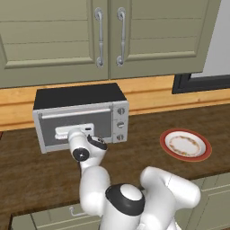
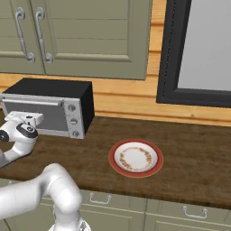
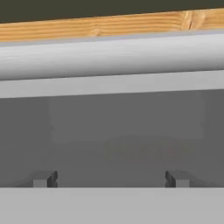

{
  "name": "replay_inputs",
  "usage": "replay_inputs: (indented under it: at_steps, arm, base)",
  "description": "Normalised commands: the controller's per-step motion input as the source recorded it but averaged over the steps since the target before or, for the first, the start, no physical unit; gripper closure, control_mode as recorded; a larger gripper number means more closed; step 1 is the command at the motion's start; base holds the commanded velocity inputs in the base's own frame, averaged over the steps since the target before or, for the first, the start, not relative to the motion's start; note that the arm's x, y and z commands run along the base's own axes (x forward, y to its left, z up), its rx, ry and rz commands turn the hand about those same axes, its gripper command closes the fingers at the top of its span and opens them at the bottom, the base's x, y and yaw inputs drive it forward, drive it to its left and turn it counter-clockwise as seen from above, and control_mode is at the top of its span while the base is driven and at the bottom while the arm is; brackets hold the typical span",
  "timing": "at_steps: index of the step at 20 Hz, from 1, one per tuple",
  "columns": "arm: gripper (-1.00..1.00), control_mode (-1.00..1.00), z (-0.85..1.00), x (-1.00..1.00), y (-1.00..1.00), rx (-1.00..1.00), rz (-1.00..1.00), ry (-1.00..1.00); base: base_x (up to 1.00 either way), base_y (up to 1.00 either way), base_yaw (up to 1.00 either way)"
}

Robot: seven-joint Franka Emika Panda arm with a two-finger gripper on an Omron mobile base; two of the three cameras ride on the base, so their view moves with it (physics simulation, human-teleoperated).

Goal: Pick up the kebab skewer and baguette bread, and place them inside the toaster oven. Close the toaster oven door and start by setting the timer.

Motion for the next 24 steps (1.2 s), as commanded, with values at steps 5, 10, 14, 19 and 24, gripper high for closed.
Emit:
replay_inputs:
  at_steps: [5, 10, 14, 19, 24]
  arm:
    - [-1.0, -1.0, 0.0, 0.16, 0.0, 0.0, 0.0, 0.0]
    - [-1.0, -1.0, 0.0, 0.14, 0.0, 0.0, 0.0, 0.0]
    - [-1.0, -1.0, 0.14, -0.19, -0.18, 0.0, 0.0, 0.0]
    - [-1.0, -1.0, 0.15, -0.56, -0.53, 0.0, 0.0, 0.0]
    - [-1.0, -1.0, 0.21, -0.39, -0.56, 0.0, 0.0, 0.03]
  base:
    - [0.0, 0.0, 0.0]
    - [0.0, 0.0, 0.0]
    - [0.0, 0.0, 0.0]
    - [0.0, 0.0, 0.0]
    - [0.0, 0.0, 0.0]
